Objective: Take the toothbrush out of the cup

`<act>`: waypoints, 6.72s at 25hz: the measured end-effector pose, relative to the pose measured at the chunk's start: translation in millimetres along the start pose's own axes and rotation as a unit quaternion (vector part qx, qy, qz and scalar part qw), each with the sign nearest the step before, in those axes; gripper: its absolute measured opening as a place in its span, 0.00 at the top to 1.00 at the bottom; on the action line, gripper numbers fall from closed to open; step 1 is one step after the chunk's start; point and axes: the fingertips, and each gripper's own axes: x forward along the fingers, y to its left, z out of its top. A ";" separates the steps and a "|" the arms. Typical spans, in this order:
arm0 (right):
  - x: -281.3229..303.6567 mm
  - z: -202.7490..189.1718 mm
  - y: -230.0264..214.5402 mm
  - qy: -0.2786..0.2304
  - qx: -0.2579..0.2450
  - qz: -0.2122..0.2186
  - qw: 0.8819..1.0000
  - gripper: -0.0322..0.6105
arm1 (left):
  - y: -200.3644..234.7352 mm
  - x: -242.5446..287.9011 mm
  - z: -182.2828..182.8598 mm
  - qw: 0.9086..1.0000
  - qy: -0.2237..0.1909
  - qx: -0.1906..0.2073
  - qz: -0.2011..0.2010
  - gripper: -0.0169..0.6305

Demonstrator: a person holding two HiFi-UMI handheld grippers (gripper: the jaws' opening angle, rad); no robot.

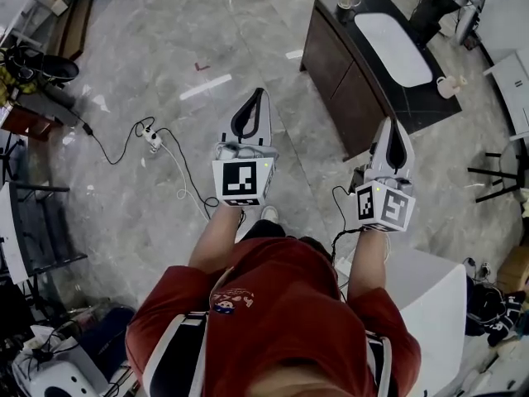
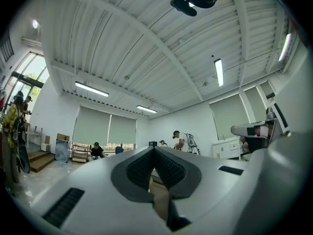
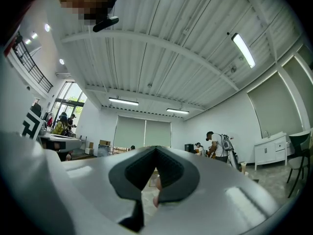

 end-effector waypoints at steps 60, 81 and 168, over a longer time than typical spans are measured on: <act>319.7 -124.3 -444.5 0.066 -0.075 -0.409 0.907 0.93 | -303.4 672.7 -130.1 0.916 0.033 -0.032 -0.399 0.97; 245.8 -189.9 -503.6 0.119 -0.022 -0.547 0.828 0.81 | -442.8 663.6 -178.0 0.808 0.070 -0.025 -0.585 0.97; 579.8 -258.5 -290.3 0.172 -0.085 -0.139 0.972 0.84 | -92.9 724.3 -300.1 0.948 0.191 0.021 -0.252 0.64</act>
